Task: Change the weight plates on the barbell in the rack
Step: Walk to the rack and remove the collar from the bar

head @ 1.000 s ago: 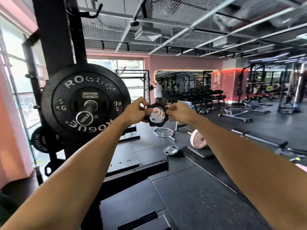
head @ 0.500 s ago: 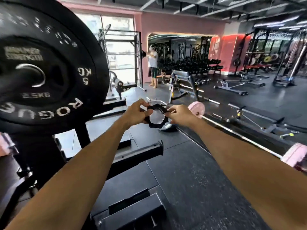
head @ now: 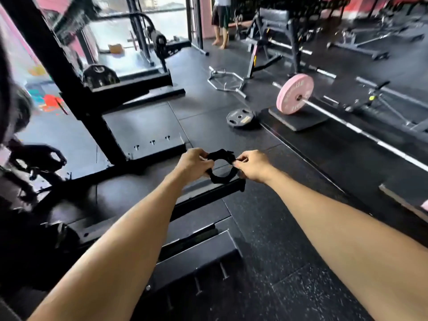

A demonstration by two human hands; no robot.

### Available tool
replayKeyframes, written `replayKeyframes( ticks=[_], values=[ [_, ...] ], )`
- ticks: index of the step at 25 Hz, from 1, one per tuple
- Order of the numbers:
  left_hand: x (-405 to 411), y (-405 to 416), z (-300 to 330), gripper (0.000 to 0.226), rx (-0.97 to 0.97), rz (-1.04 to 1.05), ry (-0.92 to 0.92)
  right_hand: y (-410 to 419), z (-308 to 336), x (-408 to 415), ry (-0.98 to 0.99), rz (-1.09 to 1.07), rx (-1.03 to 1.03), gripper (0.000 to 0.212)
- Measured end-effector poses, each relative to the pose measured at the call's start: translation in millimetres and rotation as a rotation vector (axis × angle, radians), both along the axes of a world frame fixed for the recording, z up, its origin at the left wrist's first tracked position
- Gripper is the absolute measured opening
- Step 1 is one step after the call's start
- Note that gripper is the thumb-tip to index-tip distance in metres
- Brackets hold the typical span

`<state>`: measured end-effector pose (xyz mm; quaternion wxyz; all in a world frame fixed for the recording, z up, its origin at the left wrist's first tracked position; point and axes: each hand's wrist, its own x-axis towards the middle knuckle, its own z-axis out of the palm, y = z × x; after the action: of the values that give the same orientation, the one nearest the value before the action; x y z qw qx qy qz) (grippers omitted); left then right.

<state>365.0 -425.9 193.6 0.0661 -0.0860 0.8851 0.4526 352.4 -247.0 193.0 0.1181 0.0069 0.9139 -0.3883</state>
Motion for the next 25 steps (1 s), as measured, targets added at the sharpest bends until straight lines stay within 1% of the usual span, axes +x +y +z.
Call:
replayKeyframes(
  ticks=[6,9,12,16,18,21,23,25],
  values=[
    [-47,-7,-87,0.009,-0.043,0.051,-0.043,-11,-88,-45,-0.042,0.022,0.077,0.025],
    [-62,-10,-114,0.007,-0.05,0.06,-0.064,-13,-113,-59,-0.069,0.021,0.086,0.026],
    [-68,-10,-129,0.016,-0.053,0.075,-0.081,-14,-126,-65,-0.091,0.019,0.103,0.028],
    [-73,-11,-135,0.023,-0.022,0.091,-0.129,-13,-132,-70,-0.105,0.001,0.084,0.03],
    [-72,-13,-133,0.028,-0.061,0.065,-0.145,-12,-129,-68,-0.088,-0.007,0.088,0.035],
    [-62,-17,-122,0.042,-0.17,0.087,-0.036,-6,-118,-60,0.012,-0.037,0.12,0.044],
    [-49,-20,-111,0.044,-0.162,0.1,0.05,0,-105,-48,0.11,-0.015,0.16,0.045],
    [-32,-23,-96,0.047,-0.179,0.07,0.108,5,-88,-32,0.181,0.026,0.185,0.046]
  ],
)
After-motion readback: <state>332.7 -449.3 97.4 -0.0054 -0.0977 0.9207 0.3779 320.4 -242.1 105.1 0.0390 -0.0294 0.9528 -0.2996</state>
